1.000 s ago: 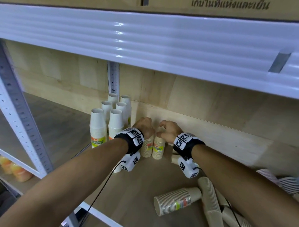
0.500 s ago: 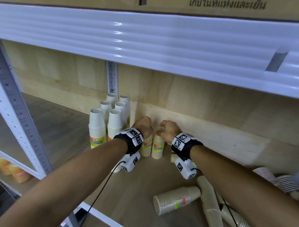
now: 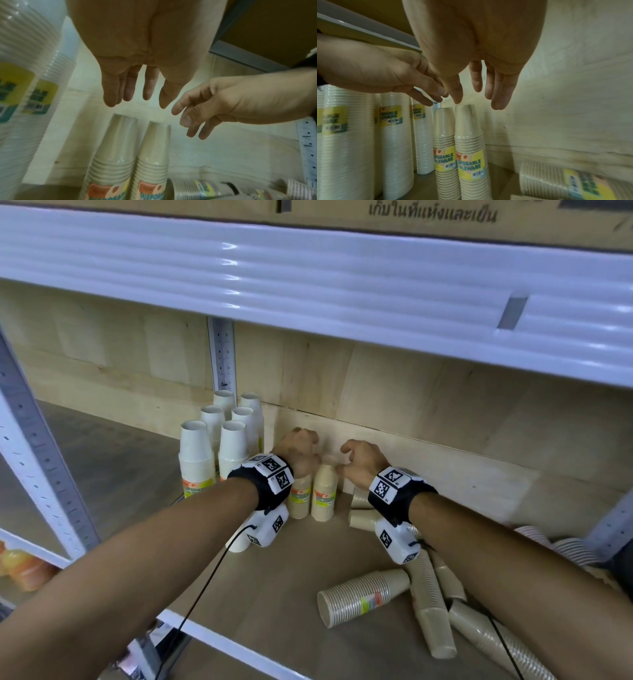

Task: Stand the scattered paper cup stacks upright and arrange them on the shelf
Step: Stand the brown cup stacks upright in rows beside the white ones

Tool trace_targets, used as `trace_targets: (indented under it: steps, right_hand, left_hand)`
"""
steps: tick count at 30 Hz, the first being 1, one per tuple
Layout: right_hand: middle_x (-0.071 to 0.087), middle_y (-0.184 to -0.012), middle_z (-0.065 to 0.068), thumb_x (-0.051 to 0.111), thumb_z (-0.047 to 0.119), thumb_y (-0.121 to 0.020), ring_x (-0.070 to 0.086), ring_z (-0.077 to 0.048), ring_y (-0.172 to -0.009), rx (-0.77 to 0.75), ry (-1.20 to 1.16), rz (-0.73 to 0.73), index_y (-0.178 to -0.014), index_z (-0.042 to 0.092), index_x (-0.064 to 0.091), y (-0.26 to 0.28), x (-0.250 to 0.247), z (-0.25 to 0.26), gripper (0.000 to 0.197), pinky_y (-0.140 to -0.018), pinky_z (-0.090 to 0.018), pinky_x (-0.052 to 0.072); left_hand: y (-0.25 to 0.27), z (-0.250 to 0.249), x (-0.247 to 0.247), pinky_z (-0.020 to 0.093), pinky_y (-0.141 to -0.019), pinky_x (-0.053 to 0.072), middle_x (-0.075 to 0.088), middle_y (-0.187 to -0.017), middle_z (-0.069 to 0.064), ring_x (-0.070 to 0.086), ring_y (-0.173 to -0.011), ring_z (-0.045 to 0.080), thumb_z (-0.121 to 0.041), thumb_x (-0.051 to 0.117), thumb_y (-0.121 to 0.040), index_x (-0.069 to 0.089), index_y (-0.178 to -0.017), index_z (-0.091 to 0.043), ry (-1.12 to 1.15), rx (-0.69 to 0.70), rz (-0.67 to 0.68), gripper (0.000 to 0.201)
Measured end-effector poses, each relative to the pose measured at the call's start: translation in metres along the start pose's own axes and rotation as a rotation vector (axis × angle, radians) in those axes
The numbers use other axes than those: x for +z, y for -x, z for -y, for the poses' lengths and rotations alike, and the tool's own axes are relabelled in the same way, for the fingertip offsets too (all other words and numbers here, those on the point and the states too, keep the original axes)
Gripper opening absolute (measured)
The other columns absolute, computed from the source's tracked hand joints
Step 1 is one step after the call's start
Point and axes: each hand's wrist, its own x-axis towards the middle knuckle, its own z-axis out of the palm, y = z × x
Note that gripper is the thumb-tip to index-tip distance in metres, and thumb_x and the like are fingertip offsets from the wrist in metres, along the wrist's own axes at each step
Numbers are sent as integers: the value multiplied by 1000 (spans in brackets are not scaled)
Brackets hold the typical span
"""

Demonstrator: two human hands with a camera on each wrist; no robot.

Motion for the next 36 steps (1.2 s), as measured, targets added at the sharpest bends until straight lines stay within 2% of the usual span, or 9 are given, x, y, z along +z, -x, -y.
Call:
trace_targets:
  steps: [3,14,17,19,21,24,26,30,36]
  right_hand:
    - [61,-123,-7,72,28,-79,62,-23,-101,34,35,-28,-122,21,59,13,-10,-12,45,-80,-27,48]
    - [62,-115,-4,72,33,-76,61,-24,-103,224,98,-44,-114,24,60,110,-27,-77,40,-83,-30,51]
    - [66,-104,-1,72,36,-73,62,-22,-97,258,116,-49,-95,29,57,141,-28,-96,27,-76,-30,50]
    - [60,-88,7,69,31,-79,58,-18,-89,244,131,-26,-80,32,51,162,-30,-100,18,-66,-24,40]
    - [57,-88,8,65,29,-84,56,-17,-90,256,159,-27,-93,26,59,184,-31,-104,11,-67,-23,37]
    - [62,-103,-5,68,39,-80,60,-26,-102,326,193,-30,-114,14,59,206,-23,-112,44,-81,-33,49]
    - [66,-108,-7,70,42,-77,62,-26,-102,360,186,-12,-117,14,59,218,-16,-120,50,-82,-34,50]
    - [67,-106,-3,71,43,-75,64,-23,-101,413,149,-23,-116,19,59,238,-4,-124,49,-72,-25,40]
    - [67,-111,-6,78,45,-64,64,-26,-104,484,101,-44,-122,20,55,244,15,-123,67,-81,-29,51]
  left_hand:
    - [7,-12,-4,32,-100,42,49,-142,8,50,-127,25,-31,60,-94,52,-137,-15,-14,70,21,47]
    - [47,-54,36,28,-97,44,56,-134,4,55,-119,21,-36,68,-88,55,-135,-20,-15,244,266,51]
    - [58,-63,59,31,-100,45,55,-136,5,54,-121,22,-35,70,-87,54,-136,-20,-33,277,359,54]
    - [66,-69,73,30,-98,43,53,-137,3,53,-122,23,-39,70,-86,53,-137,-23,-70,298,399,56]
    - [74,-76,86,28,-94,41,51,-137,1,51,-123,23,-42,69,-86,51,-139,-23,-116,326,445,59]
    - [87,-82,104,32,-93,49,58,-129,4,57,-114,23,-39,70,-86,58,-132,-18,-147,369,493,52]
    - [93,-80,115,35,-94,50,59,-129,4,59,-113,22,-39,70,-84,57,-132,-19,-163,375,518,54]
    - [102,-76,125,36,-92,52,58,-129,3,59,-113,23,-35,76,-78,54,-132,-17,-265,383,555,61]
    - [106,-72,134,37,-92,53,62,-121,5,61,-107,24,-41,80,-75,58,-130,-11,-375,427,555,66]
